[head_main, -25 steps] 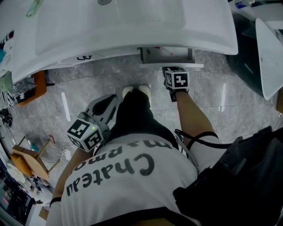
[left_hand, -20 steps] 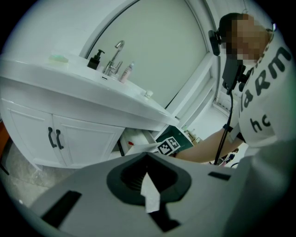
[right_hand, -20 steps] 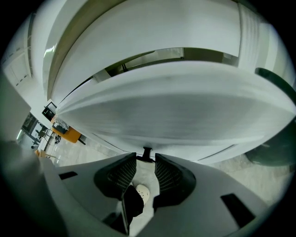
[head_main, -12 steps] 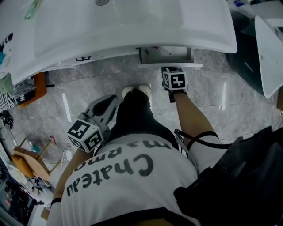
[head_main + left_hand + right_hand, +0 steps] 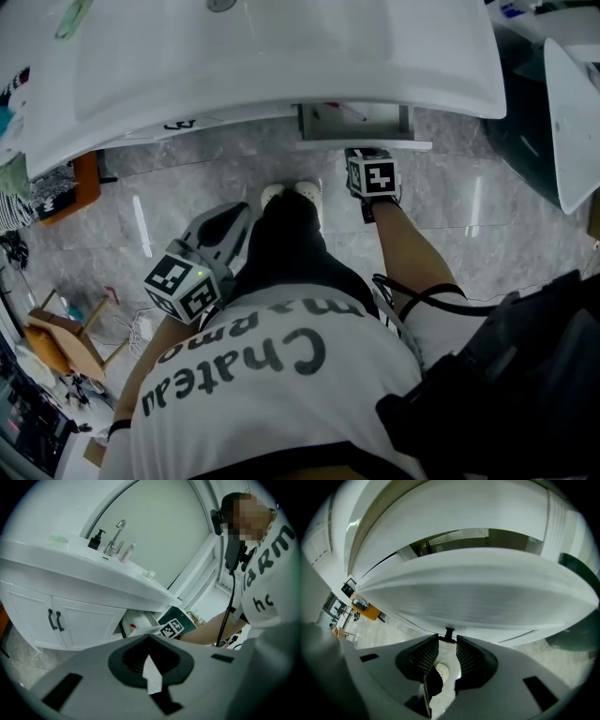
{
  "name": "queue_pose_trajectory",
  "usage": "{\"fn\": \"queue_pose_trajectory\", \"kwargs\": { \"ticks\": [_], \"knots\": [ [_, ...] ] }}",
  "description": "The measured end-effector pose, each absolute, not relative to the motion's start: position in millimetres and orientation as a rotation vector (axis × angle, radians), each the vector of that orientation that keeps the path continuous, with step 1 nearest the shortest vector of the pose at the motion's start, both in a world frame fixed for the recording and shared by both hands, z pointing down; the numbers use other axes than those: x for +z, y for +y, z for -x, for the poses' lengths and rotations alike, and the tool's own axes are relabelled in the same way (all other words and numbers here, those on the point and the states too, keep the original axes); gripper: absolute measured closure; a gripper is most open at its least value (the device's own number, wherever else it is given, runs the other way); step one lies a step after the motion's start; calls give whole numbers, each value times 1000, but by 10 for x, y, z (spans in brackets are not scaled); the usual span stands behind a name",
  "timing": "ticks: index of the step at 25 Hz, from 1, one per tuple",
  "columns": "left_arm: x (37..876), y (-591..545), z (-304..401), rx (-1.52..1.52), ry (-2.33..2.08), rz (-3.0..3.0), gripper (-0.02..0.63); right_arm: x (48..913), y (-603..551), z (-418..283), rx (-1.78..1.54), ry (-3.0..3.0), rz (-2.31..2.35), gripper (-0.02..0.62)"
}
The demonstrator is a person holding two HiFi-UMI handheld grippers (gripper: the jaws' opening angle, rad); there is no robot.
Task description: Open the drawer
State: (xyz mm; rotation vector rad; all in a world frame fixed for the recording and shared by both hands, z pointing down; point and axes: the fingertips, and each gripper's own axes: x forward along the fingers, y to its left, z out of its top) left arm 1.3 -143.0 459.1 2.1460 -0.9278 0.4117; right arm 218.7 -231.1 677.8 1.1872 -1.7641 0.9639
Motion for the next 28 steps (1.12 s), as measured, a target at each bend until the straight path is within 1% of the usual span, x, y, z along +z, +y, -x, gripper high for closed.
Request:
{"fn": "queue_pose_trajectory", "kwargs": {
  "ticks": [17,23,28],
  "knots": [
    [4450,-1580,64,377,-966,-2170,598,6791,-2253,-2207,1000,-1706,-1162,467],
    [4417,-1581,104,380,-983,-2171,598,6806,-2213,-2221,880,-1688,-1091,482],
    [4486,-1540,123,388,-971,-2166,599,6818,-2176,-2199,888,-1666,-1070,486]
  ]
}}
